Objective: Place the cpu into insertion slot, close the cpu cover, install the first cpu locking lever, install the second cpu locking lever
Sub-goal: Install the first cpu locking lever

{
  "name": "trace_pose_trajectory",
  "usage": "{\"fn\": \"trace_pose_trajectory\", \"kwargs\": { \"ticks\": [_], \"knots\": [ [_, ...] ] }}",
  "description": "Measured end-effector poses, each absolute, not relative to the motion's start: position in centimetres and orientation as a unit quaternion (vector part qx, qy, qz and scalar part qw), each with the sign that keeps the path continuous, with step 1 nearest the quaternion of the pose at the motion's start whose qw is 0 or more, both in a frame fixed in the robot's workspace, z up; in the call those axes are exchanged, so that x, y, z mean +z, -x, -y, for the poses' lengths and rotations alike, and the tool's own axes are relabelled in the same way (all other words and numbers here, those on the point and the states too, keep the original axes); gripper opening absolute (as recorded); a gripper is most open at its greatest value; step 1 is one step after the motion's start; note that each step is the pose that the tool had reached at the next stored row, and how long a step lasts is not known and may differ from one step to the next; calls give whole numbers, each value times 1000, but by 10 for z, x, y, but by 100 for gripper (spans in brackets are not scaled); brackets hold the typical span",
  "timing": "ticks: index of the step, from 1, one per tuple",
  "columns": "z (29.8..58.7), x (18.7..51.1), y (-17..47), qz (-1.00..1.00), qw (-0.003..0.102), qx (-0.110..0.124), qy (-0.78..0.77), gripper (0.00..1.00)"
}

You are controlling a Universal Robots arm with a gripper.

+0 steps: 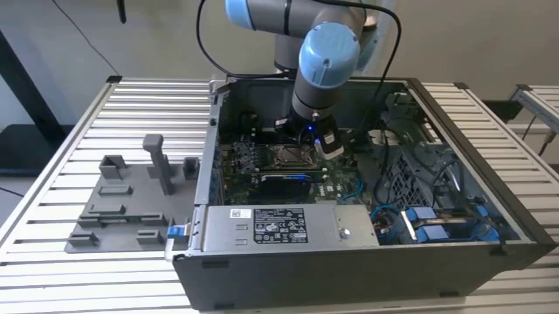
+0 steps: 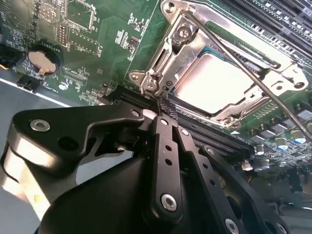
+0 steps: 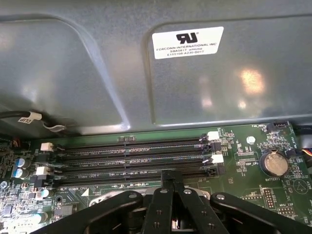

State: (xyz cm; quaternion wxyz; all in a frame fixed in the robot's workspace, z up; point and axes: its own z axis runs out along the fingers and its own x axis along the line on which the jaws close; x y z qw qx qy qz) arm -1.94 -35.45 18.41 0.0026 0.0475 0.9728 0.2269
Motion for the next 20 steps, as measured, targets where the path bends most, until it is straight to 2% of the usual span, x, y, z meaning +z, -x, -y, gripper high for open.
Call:
{"fn": "trace_pose_trajectory", "kwargs": {
  "ticks": [20],
  "knots": [
    [354,182,19,-971,2,234,-47,11]
  ]
}}
